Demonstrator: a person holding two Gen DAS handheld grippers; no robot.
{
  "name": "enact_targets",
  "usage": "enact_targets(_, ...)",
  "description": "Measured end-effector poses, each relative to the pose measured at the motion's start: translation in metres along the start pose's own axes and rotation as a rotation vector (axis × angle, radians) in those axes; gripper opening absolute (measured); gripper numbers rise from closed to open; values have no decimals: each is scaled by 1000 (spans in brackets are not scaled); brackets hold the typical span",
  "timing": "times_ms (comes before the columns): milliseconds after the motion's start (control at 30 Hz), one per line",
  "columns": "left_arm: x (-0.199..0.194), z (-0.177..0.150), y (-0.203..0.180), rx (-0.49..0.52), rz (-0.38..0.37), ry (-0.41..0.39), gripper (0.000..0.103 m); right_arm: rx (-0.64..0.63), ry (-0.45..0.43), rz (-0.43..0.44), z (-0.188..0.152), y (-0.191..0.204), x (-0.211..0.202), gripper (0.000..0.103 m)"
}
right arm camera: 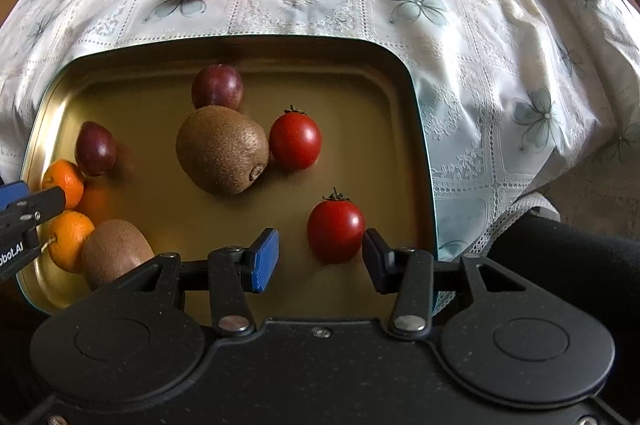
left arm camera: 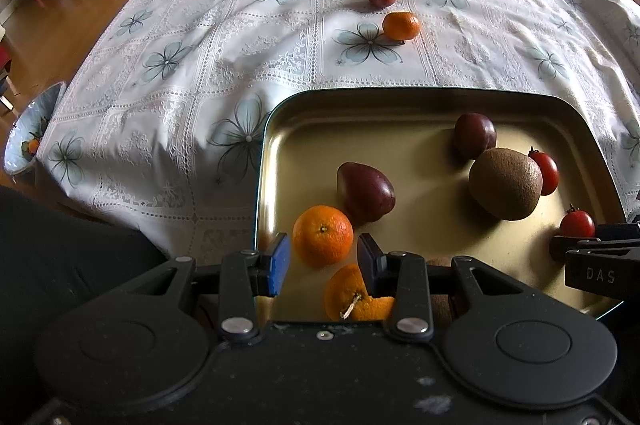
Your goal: Organize fruits
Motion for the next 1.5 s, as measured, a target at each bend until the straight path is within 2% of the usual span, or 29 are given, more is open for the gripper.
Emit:
enact_targets(200, -2, -1, 0, -2, -9, 6, 38, -6, -34, 35, 2, 1, -6, 53)
enact_targets(400, -5, -2, 0, -7, -19, 1, 38, 61, -130, 33, 12, -6, -15, 53)
enact_targets(833, -5, -3, -3, 7, -23, 8, 38, 192, -65, 77, 17, -25, -11, 53)
enact_targets(1067, -5, -3, 0, -5, -24, 35, 38, 98, -25, 46, 9, -16, -10, 53)
enact_targets(1267, -3, 1, 6, -26, -37, 99, 38, 5, 11, 33, 3, -3, -12, 53)
enact_targets(1500, 0, 21, 20, -40, -52, 135, 38, -124, 43, 31, 6, 19, -18, 53)
Point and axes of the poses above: each gripper's, at about its wrist camera, not at the fingertips, and x roughly the way its jaws point, y to its left, z to its top, the point moved 6 cm from there along x, roughly the way its jaws point, and after that the axes turned 15 degrees about x, right-handed, at the moved point
